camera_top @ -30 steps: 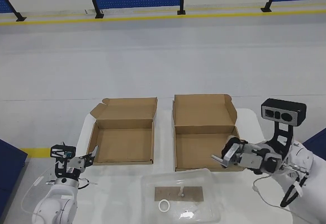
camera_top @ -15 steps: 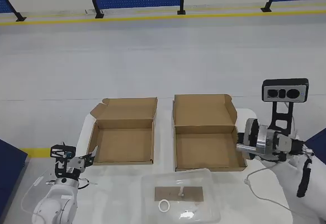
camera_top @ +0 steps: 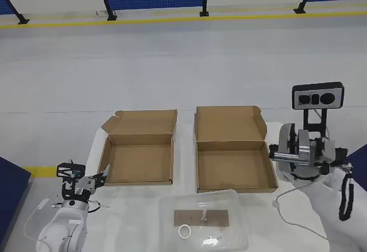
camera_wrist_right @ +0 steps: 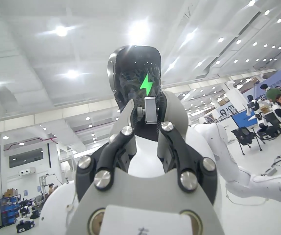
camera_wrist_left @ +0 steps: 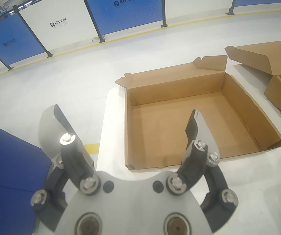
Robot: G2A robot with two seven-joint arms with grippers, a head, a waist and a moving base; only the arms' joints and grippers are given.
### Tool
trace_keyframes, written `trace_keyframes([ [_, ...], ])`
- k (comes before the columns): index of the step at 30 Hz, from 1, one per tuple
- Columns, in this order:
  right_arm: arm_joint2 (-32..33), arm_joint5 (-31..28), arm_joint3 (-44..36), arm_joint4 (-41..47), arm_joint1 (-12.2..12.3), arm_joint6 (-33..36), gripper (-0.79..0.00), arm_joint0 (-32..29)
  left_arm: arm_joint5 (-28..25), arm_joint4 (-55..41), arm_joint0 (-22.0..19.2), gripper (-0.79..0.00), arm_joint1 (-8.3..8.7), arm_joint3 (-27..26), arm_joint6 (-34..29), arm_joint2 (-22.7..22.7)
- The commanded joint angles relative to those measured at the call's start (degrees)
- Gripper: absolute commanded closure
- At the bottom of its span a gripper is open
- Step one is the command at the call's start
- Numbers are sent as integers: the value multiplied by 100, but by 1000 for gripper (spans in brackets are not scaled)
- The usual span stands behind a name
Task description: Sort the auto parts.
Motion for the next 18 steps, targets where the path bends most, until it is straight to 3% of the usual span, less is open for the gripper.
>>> trace_keyframes([
  [1, 15, 69, -12, 197, -55, 33, 0, -23, 0, 0, 0, -785, 0, 0, 0, 0],
  [9, 63, 366, 119, 328, -281, 193, 0, 57, 0, 0, 0, -785, 0, 0, 0, 0],
  [18, 384, 741, 199, -710, -389, -23, 0, 37, 0, 0, 0, -785, 0, 0, 0, 0],
])
